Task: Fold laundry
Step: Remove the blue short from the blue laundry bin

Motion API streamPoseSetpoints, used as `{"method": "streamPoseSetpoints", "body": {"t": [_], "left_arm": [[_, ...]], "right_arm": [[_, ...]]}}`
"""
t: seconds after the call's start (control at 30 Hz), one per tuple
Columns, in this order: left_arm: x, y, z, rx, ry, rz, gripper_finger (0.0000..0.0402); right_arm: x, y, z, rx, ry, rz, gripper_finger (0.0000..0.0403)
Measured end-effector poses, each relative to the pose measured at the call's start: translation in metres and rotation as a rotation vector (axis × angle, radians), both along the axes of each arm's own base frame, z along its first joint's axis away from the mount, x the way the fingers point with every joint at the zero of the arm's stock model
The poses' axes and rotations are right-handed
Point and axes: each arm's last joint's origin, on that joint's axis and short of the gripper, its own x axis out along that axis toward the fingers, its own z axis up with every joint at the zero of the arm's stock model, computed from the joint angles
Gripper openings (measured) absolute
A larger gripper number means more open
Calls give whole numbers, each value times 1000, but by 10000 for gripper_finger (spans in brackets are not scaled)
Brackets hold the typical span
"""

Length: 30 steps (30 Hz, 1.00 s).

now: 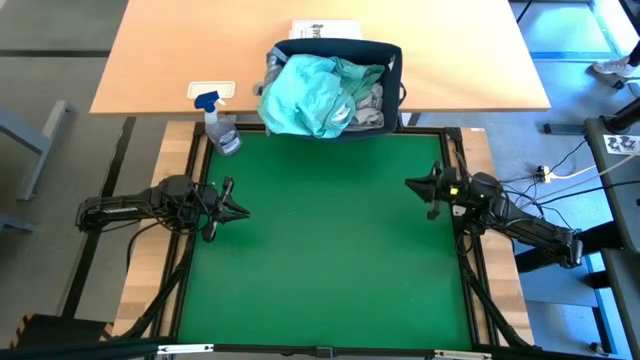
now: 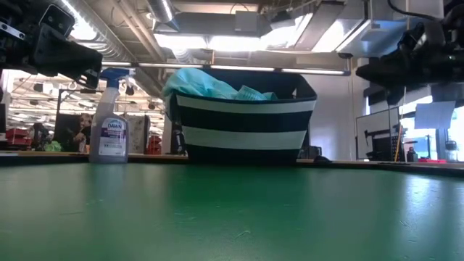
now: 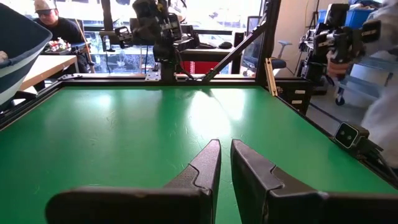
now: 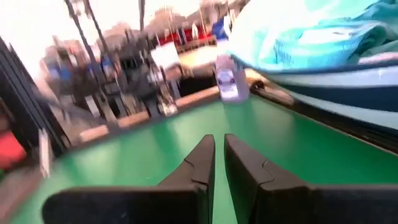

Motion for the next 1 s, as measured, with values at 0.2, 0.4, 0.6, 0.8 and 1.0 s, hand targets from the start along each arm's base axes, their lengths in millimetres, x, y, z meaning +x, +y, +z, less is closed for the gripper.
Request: {"method": "streamPoseSetpoints", "body": {"t": [0.2,0.4,0.6,0.8,1.0], "left_arm": [[0,1,0,59,-6,40,34],[0,7,15,128,-154,225,34],[-7,11,45,-36,-474,417,34],[-16,17,56,-228,-637,636,34],[-21,20,60,-332,-713,750,34]], "right_arm": [[-4,-8,9,341,-239,-262,37],[-6,-9,19,347,-358,-303,37],[-1,-12,22,407,-336,-343,37],[16,-19,38,369,-190,-329,37],[49,-29,76,219,0,-244,37]]}}
